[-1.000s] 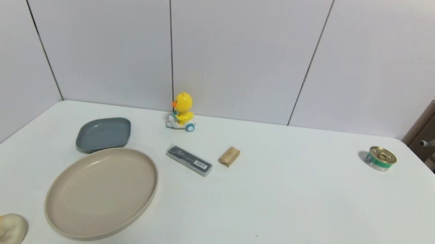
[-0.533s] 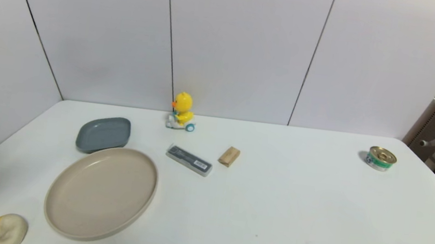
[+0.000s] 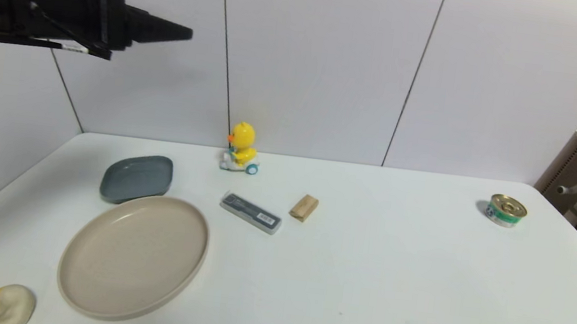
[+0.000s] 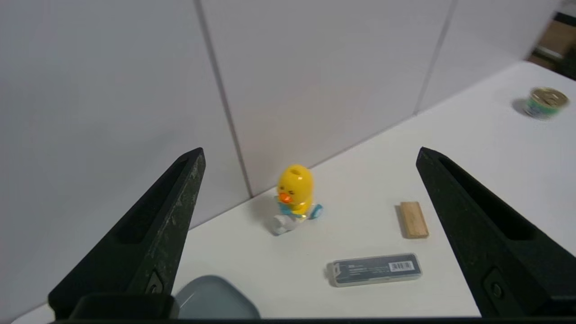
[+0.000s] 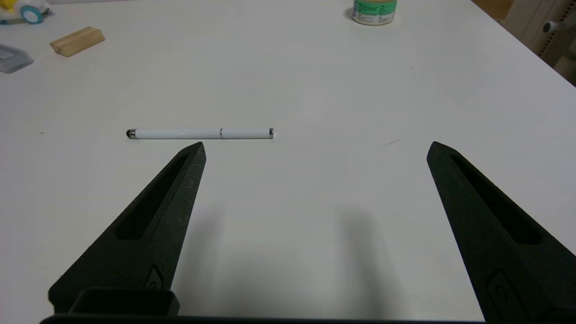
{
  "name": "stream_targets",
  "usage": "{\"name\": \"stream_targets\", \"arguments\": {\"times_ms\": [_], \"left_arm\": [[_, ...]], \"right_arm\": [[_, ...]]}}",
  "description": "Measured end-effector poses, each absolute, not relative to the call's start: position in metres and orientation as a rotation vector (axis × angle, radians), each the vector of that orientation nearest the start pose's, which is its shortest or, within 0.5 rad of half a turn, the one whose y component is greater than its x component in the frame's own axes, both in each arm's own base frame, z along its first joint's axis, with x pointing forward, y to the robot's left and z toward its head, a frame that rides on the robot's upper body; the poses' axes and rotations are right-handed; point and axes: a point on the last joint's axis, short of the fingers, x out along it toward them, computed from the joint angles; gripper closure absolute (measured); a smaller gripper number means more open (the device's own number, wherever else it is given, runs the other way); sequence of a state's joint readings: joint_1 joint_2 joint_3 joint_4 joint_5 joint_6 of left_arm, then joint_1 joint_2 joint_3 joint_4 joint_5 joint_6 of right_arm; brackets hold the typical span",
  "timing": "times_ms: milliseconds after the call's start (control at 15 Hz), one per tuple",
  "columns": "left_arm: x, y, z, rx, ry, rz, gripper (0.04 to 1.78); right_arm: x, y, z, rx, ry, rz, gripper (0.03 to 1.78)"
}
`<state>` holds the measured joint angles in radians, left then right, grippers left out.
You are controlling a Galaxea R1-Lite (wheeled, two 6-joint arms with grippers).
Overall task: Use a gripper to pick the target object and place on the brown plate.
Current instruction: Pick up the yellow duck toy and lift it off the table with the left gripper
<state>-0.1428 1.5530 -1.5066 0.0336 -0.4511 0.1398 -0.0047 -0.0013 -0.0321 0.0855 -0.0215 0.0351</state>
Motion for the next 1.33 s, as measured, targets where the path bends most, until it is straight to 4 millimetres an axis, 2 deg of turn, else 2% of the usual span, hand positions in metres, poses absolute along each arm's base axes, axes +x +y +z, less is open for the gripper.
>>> {"name": "stream_targets", "arguments": {"times_ms": [200, 400, 667, 867, 1067, 1333], "left_arm": [[0.318, -0.06, 0.324, 0.171, 0.068, -0.773, 0.13], [0.359, -0.066, 0.287, 0.208, 0.061, -0.792, 0.13], [0.403, -0.073, 0.238, 0.25, 0.042, -0.796, 0.13], [0.429, -0.077, 0.208, 0.257, 0.026, -0.791, 0.13], [0.444, -0.08, 0.185, 0.246, 0.044, -0.791, 0.13], [0.458, -0.088, 0.179, 0.239, 0.031, -0.803, 0.13]], "right_arm": [[-0.026, 0.0, 0.076, 0.034, 0.051, -0.027, 0.11], [-0.026, 0.0, 0.076, 0.035, 0.051, -0.027, 0.11], [-0.026, 0.0, 0.076, 0.034, 0.051, -0.027, 0.11], [-0.026, 0.0, 0.076, 0.034, 0.052, -0.027, 0.11], [-0.026, 0.0, 0.076, 0.035, 0.052, -0.027, 0.11], [-0.026, 0.0, 0.076, 0.035, 0.051, -0.027, 0.11]]}}
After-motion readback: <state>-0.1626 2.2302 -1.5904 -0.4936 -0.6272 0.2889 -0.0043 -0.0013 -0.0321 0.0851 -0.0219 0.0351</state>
